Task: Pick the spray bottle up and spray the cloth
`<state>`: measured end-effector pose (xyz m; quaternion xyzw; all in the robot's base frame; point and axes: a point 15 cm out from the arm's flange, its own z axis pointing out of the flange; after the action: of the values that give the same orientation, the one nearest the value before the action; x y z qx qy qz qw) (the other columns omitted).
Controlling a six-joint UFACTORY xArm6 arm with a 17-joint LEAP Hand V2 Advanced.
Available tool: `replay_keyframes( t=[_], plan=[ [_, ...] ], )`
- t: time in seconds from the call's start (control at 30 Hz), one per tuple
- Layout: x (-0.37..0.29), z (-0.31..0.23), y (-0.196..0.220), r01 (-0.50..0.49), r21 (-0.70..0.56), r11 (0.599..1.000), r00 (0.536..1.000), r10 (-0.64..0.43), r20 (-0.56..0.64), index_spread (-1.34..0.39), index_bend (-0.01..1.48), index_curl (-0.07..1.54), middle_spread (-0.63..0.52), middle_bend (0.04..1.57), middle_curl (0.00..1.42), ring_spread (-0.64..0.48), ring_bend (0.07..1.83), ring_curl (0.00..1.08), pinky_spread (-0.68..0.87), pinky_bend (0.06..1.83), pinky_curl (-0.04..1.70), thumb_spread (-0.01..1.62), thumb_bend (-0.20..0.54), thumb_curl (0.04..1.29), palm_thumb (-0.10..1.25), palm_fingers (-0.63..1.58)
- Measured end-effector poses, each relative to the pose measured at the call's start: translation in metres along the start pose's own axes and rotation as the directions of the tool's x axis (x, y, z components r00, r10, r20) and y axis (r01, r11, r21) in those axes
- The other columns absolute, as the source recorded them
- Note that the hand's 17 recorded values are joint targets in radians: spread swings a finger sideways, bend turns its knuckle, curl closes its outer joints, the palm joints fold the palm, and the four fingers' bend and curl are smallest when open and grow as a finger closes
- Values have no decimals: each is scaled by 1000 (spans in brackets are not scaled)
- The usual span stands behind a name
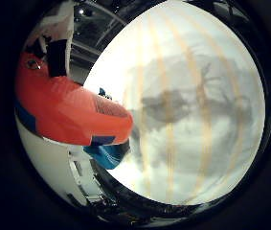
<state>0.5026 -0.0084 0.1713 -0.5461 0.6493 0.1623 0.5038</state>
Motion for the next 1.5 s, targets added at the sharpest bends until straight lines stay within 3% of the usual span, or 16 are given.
replay_keyframes(
  t=[0.27,0.47,0.63,0.83,1.07,1.27,1.5],
  plan=[
    [-41,-22,-16,63,34,997,996,-61,-71,-195,1128,784,-75,1366,647,-146,1488,606,-162,1066,1269,649,-18,826,1099,1158],
    [-65,-35,-3,66,-75,995,984,-78,-161,-196,1125,785,-75,1372,639,-147,1487,604,-170,1027,1341,630,-18,857,1095,1162],
    [-85,-47,14,83,-190,978,948,-137,-288,-203,1121,785,-75,1372,635,-148,1489,601,-177,1005,1380,616,-20,874,1084,1166],
    [-114,-56,27,127,-324,937,856,-269,-442,-207,1121,789,-75,1370,631,-148,1489,598,-171,989,1408,593,-20,886,1065,1167],
    [-162,-44,26,212,-422,881,749,-424,-510,-208,1119,795,-75,1375,633,-148,1493,600,-166,979,1446,576,-21,901,1052,1169],
    [-201,-21,35,285,-534,796,629,-576,-523,-207,1120,795,-75,1374,634,-148,1491,600,-163,971,1463,569,-20,909,1051,1172],
    [-235,-1,50,271,-667,694,508,-692,-513,-208,1115,797,-75,1374,634,-149,1491,601,-160,966,1475,560,-21,909,1058,1171]
  ],
)
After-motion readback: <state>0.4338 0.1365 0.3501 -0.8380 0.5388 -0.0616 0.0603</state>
